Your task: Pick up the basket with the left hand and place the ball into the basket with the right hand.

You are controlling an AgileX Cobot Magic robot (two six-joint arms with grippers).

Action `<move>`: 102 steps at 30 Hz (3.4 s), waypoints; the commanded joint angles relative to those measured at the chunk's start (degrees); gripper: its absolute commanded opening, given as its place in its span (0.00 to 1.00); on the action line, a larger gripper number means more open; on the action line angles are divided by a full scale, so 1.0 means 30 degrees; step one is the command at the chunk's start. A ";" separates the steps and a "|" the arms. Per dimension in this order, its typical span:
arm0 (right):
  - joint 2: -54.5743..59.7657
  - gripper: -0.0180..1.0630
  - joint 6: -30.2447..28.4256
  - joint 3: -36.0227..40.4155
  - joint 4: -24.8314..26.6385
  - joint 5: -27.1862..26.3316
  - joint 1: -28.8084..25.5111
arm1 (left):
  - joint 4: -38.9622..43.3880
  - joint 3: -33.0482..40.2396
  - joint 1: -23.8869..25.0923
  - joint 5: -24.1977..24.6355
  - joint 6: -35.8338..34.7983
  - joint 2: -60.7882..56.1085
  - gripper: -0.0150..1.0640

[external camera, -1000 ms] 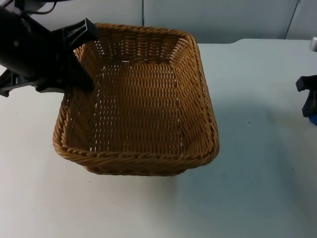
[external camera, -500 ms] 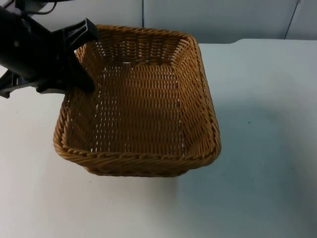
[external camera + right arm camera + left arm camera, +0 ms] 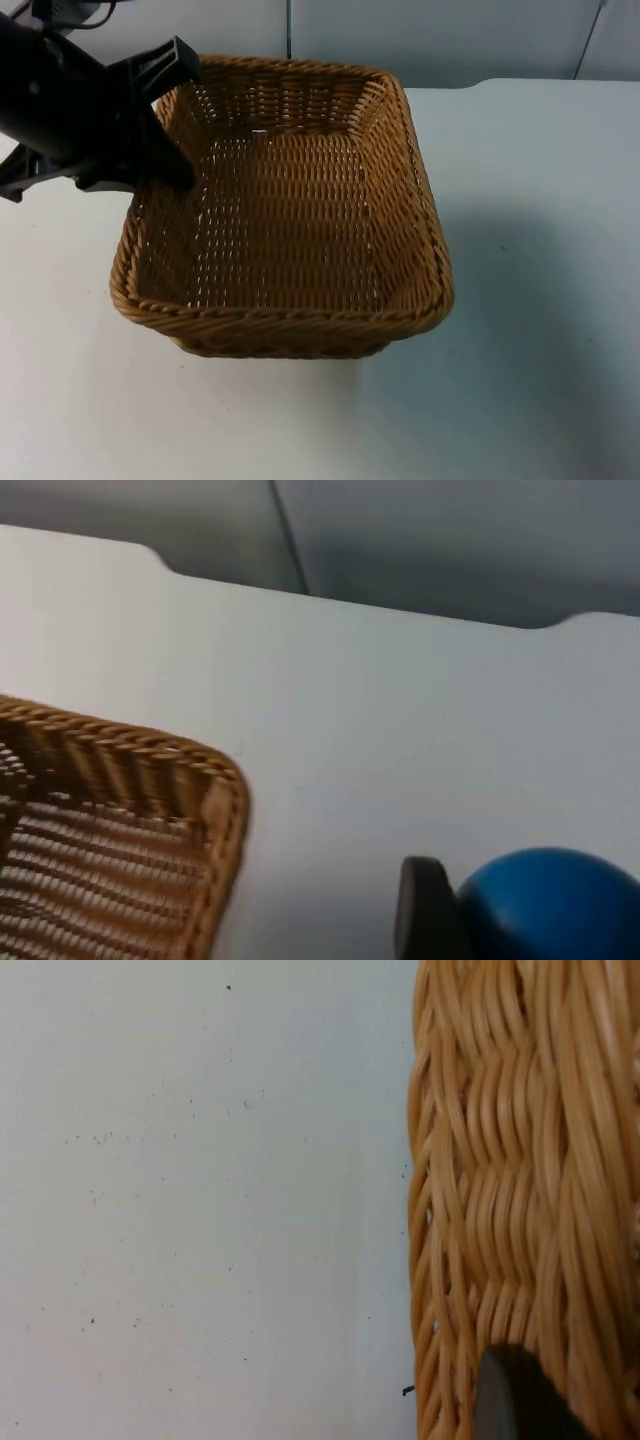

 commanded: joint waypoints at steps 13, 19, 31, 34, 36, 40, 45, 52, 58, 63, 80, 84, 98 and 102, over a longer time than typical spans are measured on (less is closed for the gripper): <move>-0.0082 0.01 -0.0545 -0.0133 0.0604 -0.0818 0.5149 | -0.0337 0.0012 0.0069 0.0428 -0.0163 -0.0068 0.01; 0.0274 0.01 -0.0733 -0.0133 0.0604 -0.0941 0.6324 | -0.0371 0.0012 0.0069 0.0415 -0.0163 -0.0068 0.01; 0.3484 0.01 -0.1633 -0.0133 0.0651 -0.1241 0.7937 | -0.0499 0.0012 0.0069 0.0456 -0.0163 -0.0068 0.01; 0.4238 0.01 -0.2023 -0.0133 0.1164 -0.1503 0.8088 | -0.0499 0.0012 0.0069 0.0501 -0.0163 -0.0068 0.01; 0.4963 0.01 -0.2023 -0.0133 0.1347 -0.1682 0.8141 | -0.0499 0.0012 0.0069 0.0501 -0.0163 -0.0068 0.01; 0.6129 0.01 -0.3079 -0.0133 0.2450 -0.1972 0.8141 | -0.0499 0.0012 0.0069 0.0495 -0.0105 -0.0068 0.01; 0.7444 0.01 -0.4699 -0.0133 0.4419 -0.2777 0.8141 | -0.0539 0.0012 0.0069 0.0495 -0.0119 -0.0068 0.01; 0.9080 0.01 -0.4902 -0.0133 0.4575 -0.3148 0.8141 | -0.0539 0.0012 0.0069 0.0495 -0.0119 -0.0068 0.01; 0.9479 0.01 -0.5301 -0.0133 0.4739 -0.3464 0.8141 | -0.0536 0.0012 0.0069 0.0455 -0.0119 -0.0068 0.01; 0.9479 0.01 -0.5347 -0.0133 0.4739 -0.3761 0.8141 | -0.0572 0.0012 0.0069 0.0455 -0.0119 -0.0068 0.01; 0.9196 0.54 -0.5490 -0.0133 0.4739 -0.3978 0.8141 | -0.0570 0.0012 0.0069 0.0336 -0.0119 -0.0068 0.01; 0.8702 0.64 -0.5490 -0.0133 0.4739 -0.3938 0.8141 | -0.0570 0.0012 0.0069 0.0336 -0.0119 -0.0068 0.01; 0.4992 0.72 -0.5490 -0.0133 0.3772 -0.2324 0.8141 | -0.0614 0.0012 0.0069 -0.0077 -0.0119 -0.0025 0.01; 0.3390 0.72 -0.5216 -0.0133 0.3214 -0.1941 0.8141 | -0.0699 0.0012 0.0069 -0.0620 -0.0119 0.0146 0.01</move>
